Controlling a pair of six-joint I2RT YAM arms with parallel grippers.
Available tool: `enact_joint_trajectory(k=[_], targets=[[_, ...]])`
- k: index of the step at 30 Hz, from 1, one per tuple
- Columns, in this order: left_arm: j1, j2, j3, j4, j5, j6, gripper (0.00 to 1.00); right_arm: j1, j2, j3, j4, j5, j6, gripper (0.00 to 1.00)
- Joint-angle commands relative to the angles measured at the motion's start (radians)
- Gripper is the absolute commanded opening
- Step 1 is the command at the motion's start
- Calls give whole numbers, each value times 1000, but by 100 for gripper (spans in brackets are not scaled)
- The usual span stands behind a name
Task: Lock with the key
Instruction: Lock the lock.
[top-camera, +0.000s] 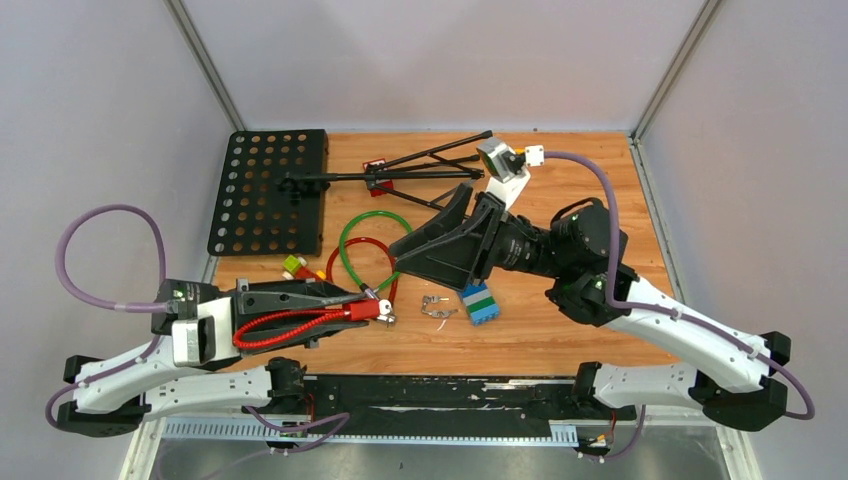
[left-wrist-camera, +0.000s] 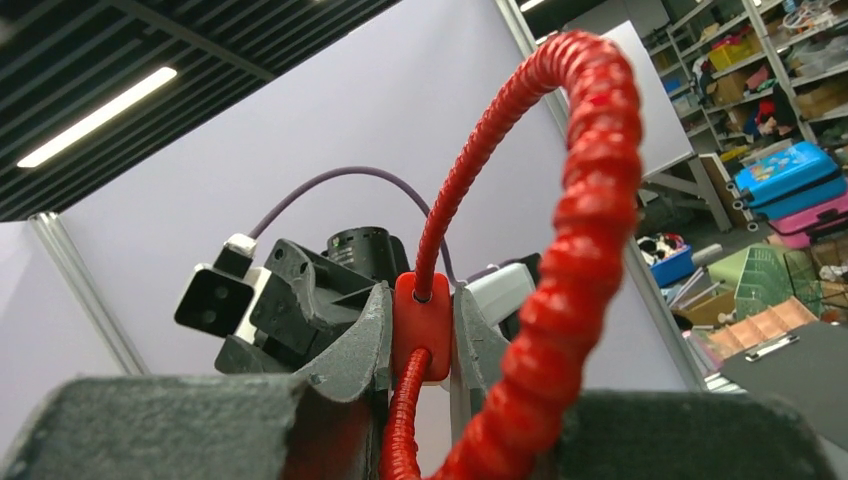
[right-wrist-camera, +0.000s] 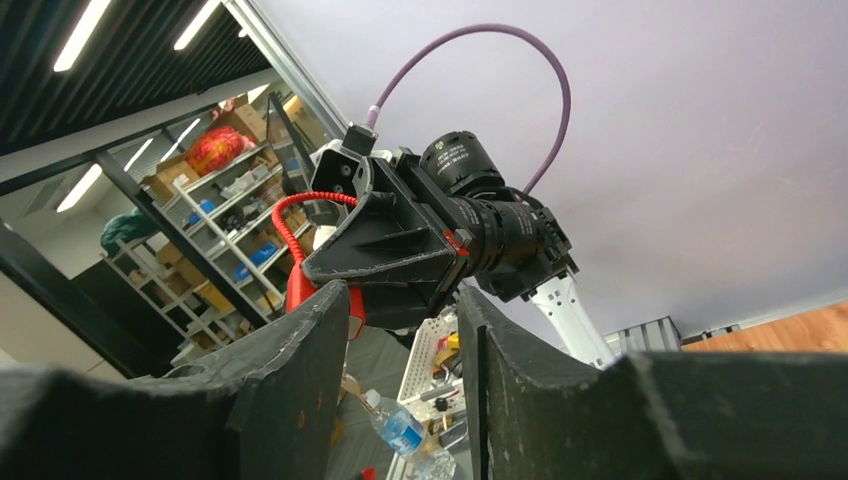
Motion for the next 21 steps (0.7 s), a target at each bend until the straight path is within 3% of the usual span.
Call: enact_joint_trajectory(k=[1,4,7,11,17,21], targets=[[-2,4,31,-10,-33,45,0,-4,12,63,40,-88,7,47],[-2,-3,2,29,-214,-29,0,-3,-2,84,-36,-105,-147,51],[-2,-3,-3,-7,-419,-86,0,-3,-54,88,-165,10,-379,53],[-2,44,93,-224,-422,-69,0,-3,-104,84,-255,112,-722,52],[-2,166,237,-524,-463,-120,0,-4,-14,300,-612,-51,-1074,45],[-2,223,342,-664,-459,-179,0,-2,-93,174,-593,-76,-1462,46]])
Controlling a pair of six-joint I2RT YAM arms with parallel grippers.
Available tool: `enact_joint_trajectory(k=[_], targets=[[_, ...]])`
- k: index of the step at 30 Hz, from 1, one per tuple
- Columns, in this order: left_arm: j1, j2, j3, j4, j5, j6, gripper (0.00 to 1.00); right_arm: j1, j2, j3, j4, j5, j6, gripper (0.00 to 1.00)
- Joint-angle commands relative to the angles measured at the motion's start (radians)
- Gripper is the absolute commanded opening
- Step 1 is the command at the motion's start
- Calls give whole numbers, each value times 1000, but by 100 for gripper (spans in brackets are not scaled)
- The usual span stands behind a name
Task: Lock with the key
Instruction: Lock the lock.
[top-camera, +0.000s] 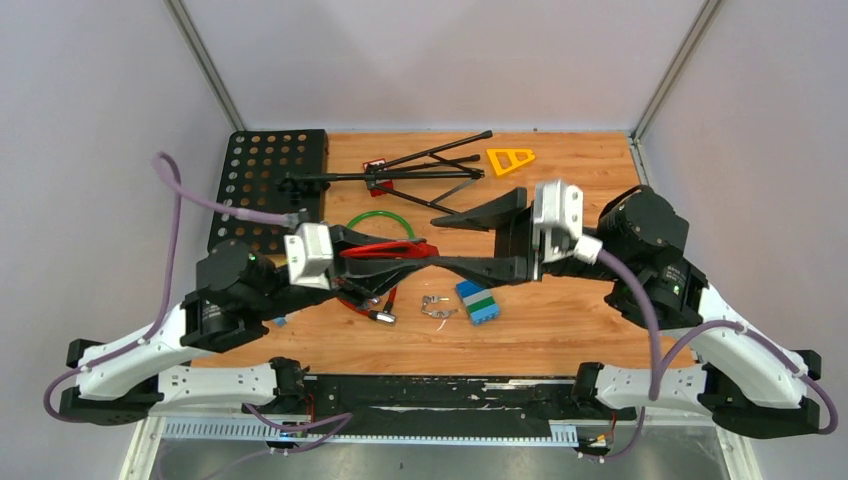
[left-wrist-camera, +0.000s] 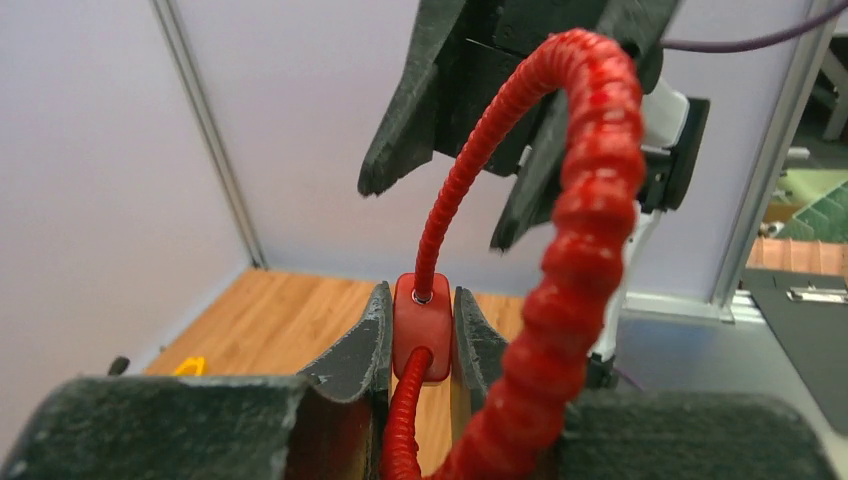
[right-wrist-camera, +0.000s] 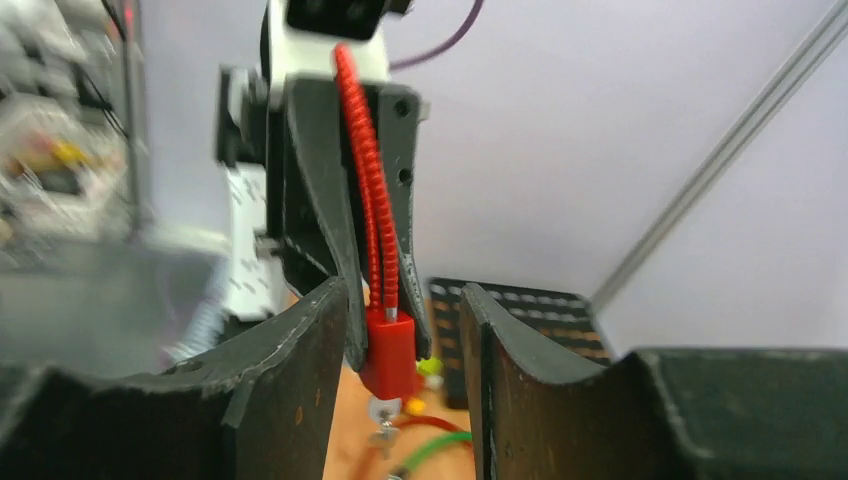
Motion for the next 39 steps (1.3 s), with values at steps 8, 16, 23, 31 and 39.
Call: enact_joint_trajectory(k=[8,16,23,31,39], targets=[[-2,28,109,-237,51,-82,0,0,-105,-127,-164,-157,-870,48],[-2,69,156,-341,49,-211,0,9,-140,-136,-210,-74,-1172,46],[4,11,43,-137,48,-629,0,22,-213,-291,-57,33,-1398,45],[88,-20,-157,56,129,-1104,0,90,-186,-240,-119,16,-1481,48],[174,34,-220,183,317,-1206,0,146,-124,-184,-270,102,-1574,50]])
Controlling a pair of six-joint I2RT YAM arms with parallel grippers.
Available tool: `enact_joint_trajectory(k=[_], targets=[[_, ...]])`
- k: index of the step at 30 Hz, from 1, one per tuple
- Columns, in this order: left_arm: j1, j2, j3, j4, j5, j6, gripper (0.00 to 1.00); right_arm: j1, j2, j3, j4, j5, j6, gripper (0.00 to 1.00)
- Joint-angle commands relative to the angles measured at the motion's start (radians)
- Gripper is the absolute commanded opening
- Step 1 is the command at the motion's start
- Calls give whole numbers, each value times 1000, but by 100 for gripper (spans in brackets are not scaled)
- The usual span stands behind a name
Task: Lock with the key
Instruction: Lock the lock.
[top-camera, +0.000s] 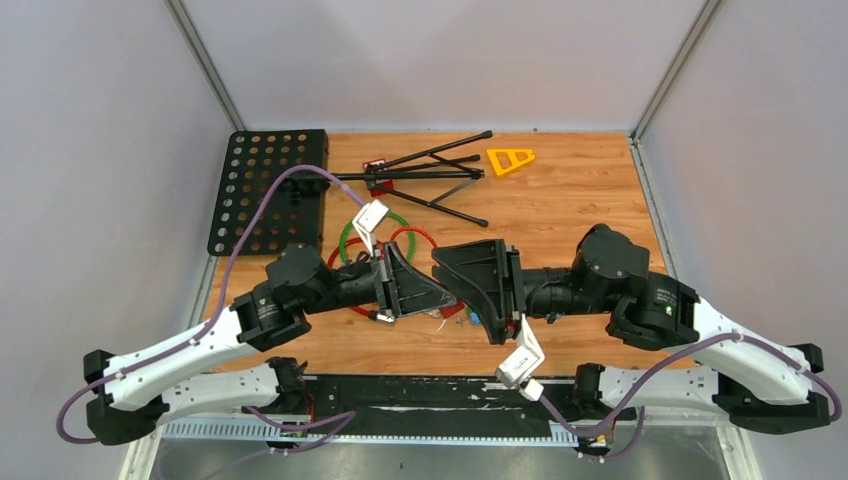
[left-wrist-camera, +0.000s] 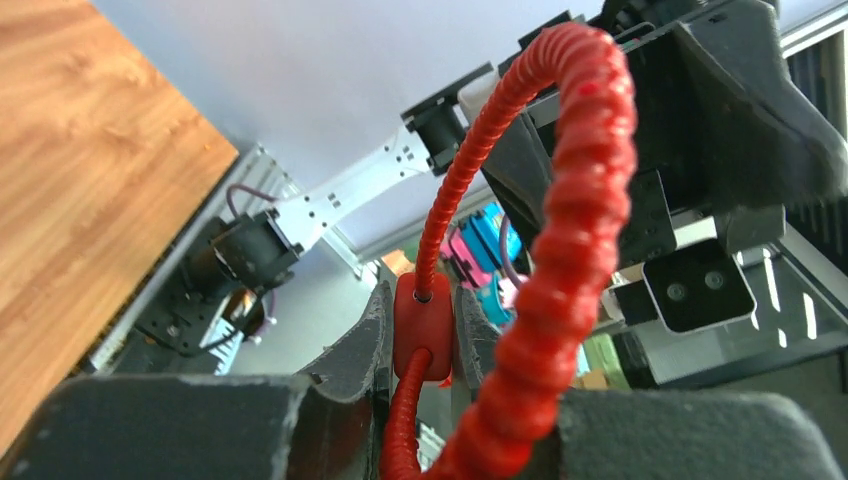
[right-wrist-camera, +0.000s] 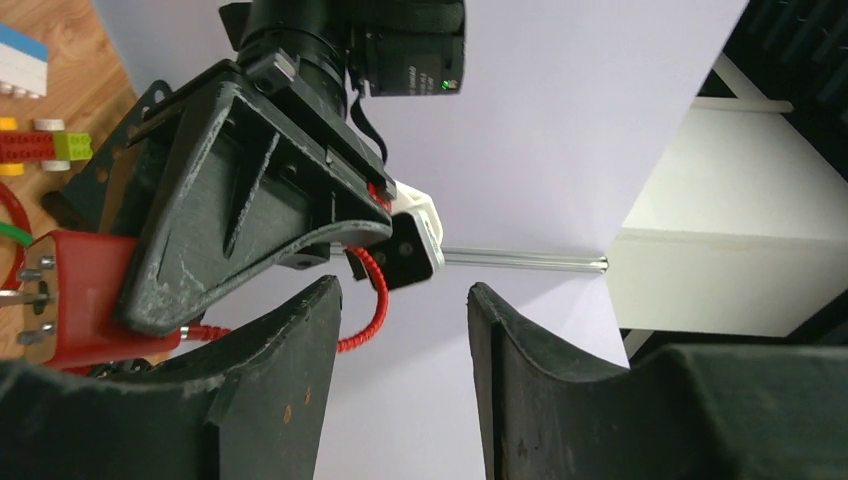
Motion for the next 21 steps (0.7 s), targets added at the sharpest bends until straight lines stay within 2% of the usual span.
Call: enact_joint_trajectory(k=[1,6,8,11,12,14,17,21], targets=[[6,20,45,111,116,-52,0,26,19,59,-104,84,-114,50],[6,21,76,-6,100,81,0,26,10,70,-86,152,-145,50],[6,20,75,-29,99,166,0,27,11,72,-30,155,-72,50],[6,14,95,-131,44,350,0,28,14,66,159,146,251,48],[6,9,100,-182,12,411,0,28,18,76,201,140,419,48],[6,5,114,-243,-56,532,0,28,32,103,236,144,594,48],[6,6,153,-323,-142,654,0,28,75,156,183,153,703,48],[6,37,232,-441,-219,755,0,28,157,275,-39,165,719,47]])
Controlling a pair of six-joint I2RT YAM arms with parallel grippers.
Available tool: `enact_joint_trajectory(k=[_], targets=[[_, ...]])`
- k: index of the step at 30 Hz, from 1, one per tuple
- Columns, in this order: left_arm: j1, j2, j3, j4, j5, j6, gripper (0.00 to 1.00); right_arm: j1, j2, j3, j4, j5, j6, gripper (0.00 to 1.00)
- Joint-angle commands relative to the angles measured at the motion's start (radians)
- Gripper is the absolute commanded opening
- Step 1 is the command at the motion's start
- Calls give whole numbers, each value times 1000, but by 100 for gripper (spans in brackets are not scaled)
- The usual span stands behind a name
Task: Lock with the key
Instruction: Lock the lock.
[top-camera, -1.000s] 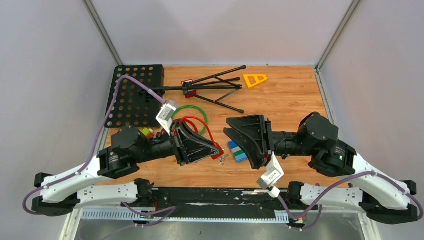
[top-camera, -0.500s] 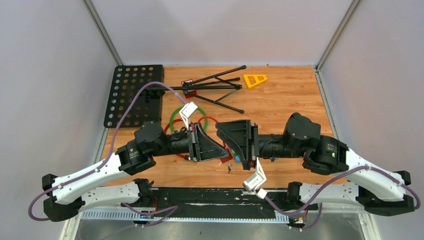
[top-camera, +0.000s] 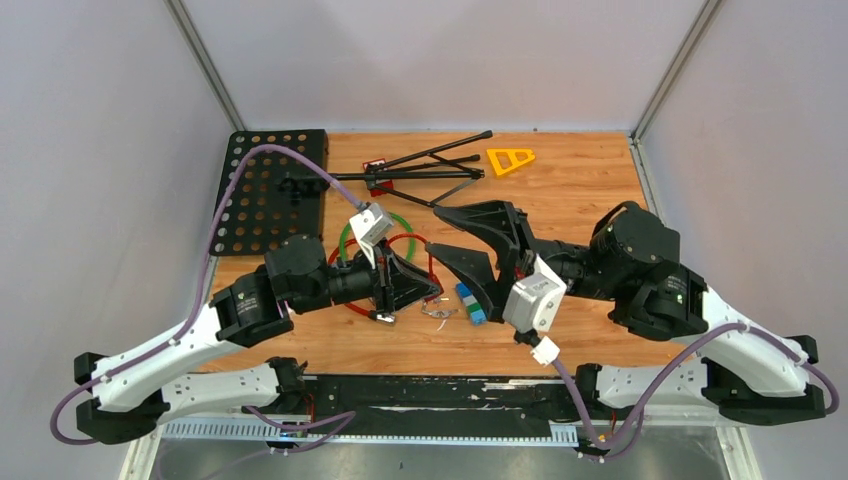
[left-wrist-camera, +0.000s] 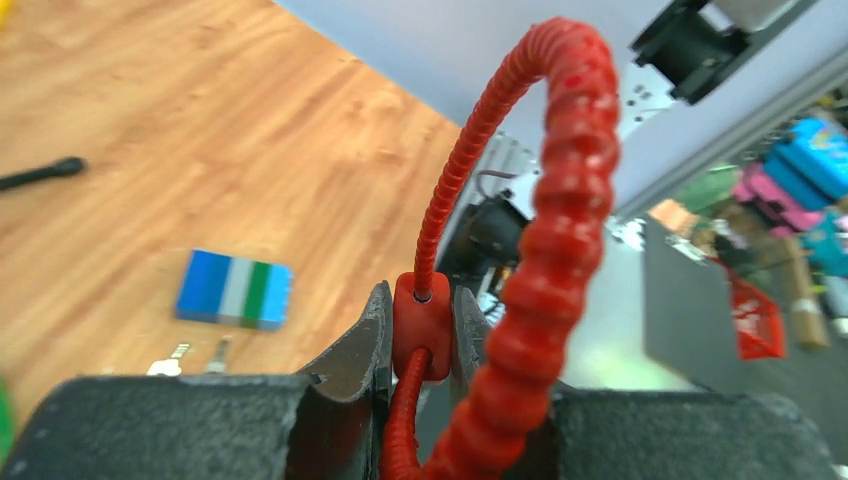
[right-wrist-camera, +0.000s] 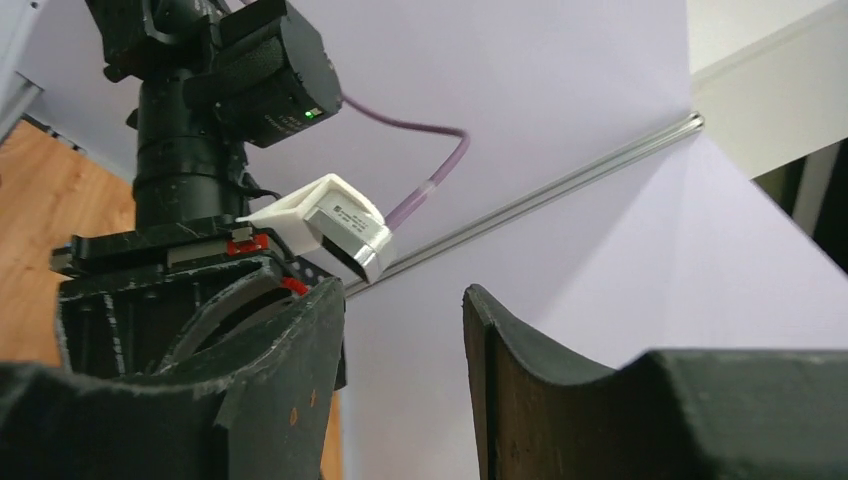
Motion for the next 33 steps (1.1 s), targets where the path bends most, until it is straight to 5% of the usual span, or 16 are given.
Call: enact_joint_trajectory(k=[1,11,21,25,27,30,33], targets=[[2,18,123,-127,-117,212,0,5,81,128,-182,38,164,47],[2,63,194,-203,-131,269,0,37,170,154,-239,184,167,46],[2,77,198,-233,-149,290,0,105,242,102,-152,546,-20,43],[2,78,195,-240,-149,292,0,116,248,74,-105,606,-63,32],[2,76,193,-241,-173,293,0,124,244,70,-98,603,-54,14],[2,70,190,-231,-184,301,21,135,234,59,-67,595,-3,0],[2,40,167,-180,-194,317,62,137,218,47,-53,584,55,0]])
